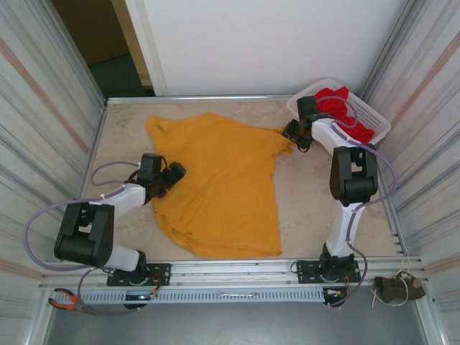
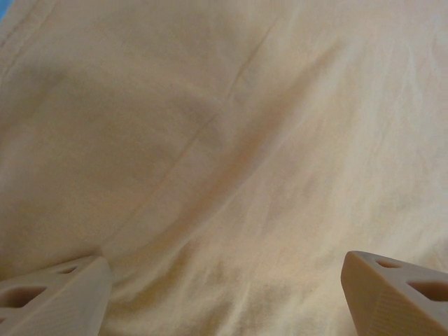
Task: Fold the inside-out t-shirt
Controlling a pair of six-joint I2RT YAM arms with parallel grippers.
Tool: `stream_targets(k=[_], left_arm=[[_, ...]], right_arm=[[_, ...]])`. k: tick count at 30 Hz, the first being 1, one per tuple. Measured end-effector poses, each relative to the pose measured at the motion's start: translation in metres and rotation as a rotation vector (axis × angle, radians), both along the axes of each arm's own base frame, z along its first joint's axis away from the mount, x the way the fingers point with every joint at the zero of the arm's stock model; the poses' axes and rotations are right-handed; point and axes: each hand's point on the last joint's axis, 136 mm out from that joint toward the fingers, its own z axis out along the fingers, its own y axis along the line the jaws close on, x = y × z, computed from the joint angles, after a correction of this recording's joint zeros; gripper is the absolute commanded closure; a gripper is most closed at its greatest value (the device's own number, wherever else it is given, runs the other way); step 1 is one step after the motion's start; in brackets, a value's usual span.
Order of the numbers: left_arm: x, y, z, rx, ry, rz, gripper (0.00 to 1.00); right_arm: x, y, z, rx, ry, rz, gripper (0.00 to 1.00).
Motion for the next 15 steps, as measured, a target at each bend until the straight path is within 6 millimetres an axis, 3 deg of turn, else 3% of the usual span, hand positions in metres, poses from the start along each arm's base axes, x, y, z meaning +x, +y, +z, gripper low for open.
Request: stream_targets(k=[4, 7, 11, 13, 15], left_arm=[[0.007, -0.004, 0.029, 0.007, -0.054, -0.043, 0.14], [0.003, -0.009, 0.058, 0.031, -0.105, -0.095, 0.14], [-0.024, -0.026, 0.087, 0.076, -0.153, -0.214, 0.15], [-0.043, -0.038, 0.095, 0.102, -0.166, -0.284, 0.16], [-0.068, -0.053, 0.097, 0.138, -0.175, -0.379, 0.16]], right_arm=[[-0.009, 0.004, 0.005, -0.015, -0.011, 0.014, 0.45], [-0.039, 0.022, 0.019, -0.018, -0.028, 0.062, 0.45], [-0.099, 0.072, 0.037, 0.004, -0.075, 0.178, 0.44], [-0.13, 0.098, 0.034, 0.02, -0.078, 0.239, 0.44], [-0.161, 0.124, 0.018, 0.035, -0.047, 0.297, 0.45]])
